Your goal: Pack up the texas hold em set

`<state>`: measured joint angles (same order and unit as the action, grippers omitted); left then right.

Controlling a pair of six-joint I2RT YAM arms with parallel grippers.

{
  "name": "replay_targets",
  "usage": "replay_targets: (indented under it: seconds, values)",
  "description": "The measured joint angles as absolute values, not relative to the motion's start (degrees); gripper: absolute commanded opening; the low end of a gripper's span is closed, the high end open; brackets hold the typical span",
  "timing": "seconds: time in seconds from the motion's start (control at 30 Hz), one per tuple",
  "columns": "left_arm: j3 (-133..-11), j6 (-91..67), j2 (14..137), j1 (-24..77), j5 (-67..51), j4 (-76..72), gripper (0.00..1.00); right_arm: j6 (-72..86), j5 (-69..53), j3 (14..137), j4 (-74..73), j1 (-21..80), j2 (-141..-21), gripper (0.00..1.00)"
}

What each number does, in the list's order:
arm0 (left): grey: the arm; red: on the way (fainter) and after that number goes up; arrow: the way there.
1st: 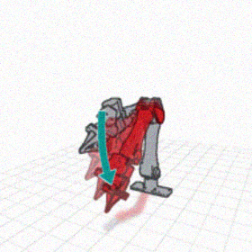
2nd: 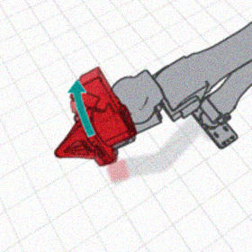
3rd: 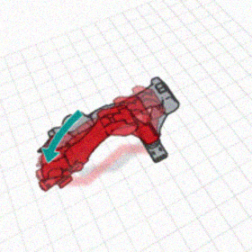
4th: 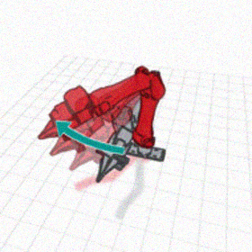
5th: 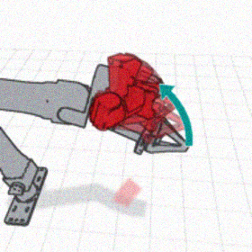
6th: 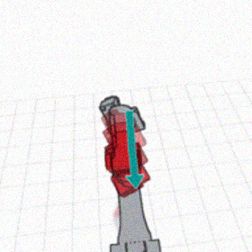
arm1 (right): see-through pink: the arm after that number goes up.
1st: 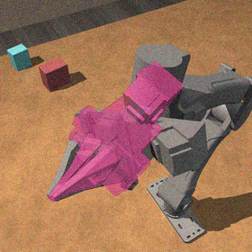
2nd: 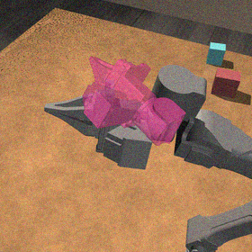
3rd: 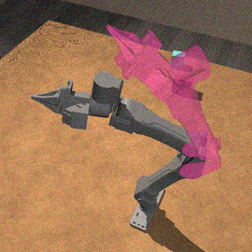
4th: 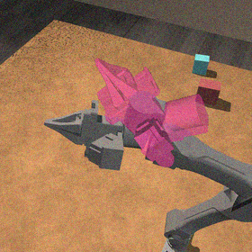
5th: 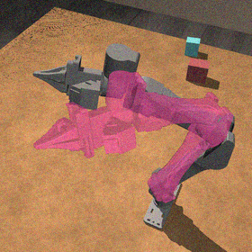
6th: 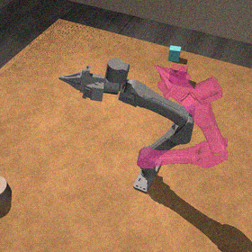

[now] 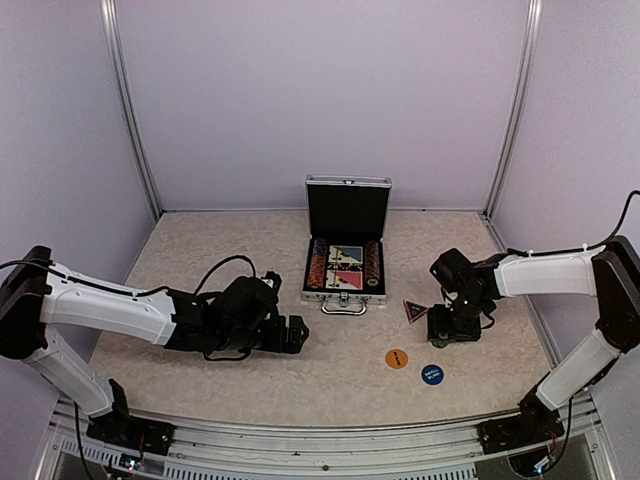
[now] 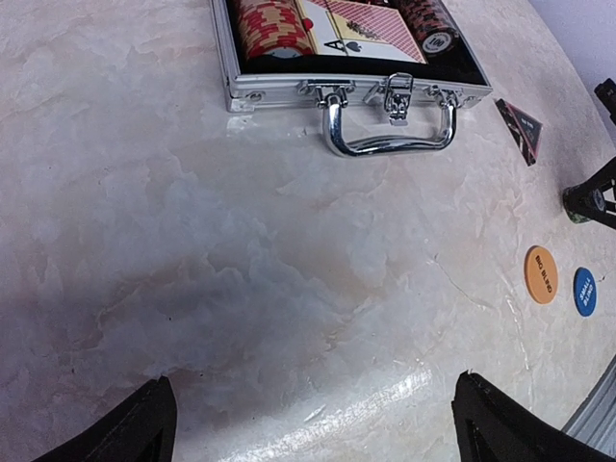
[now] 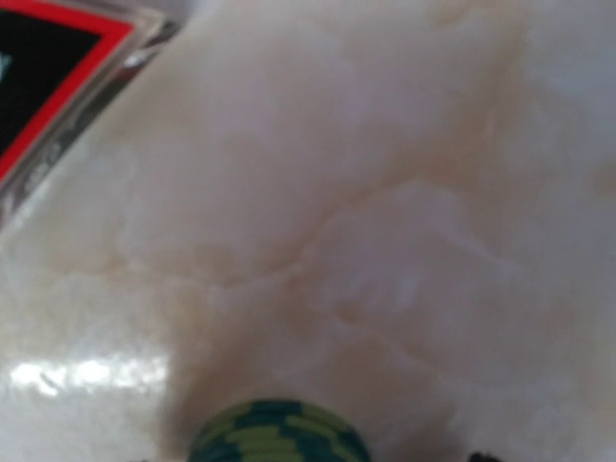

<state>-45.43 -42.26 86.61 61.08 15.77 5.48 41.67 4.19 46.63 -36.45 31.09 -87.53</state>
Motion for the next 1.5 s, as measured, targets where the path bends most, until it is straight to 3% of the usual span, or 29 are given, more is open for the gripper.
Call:
replay_targets:
  seconds: [1.17,1.5]
  values:
    - [-44.8,-42.2,86.6,60.1,15.2,4.6,0.99,43.2,7.7,46.6,-34.6,35.4,-89.3,0.64]
    - [-43.9,-42.3,86.6,59.9,15.2,4.5,0.99,43.8,8.9,46.6,-34.4,36.0,-89.6,0.56]
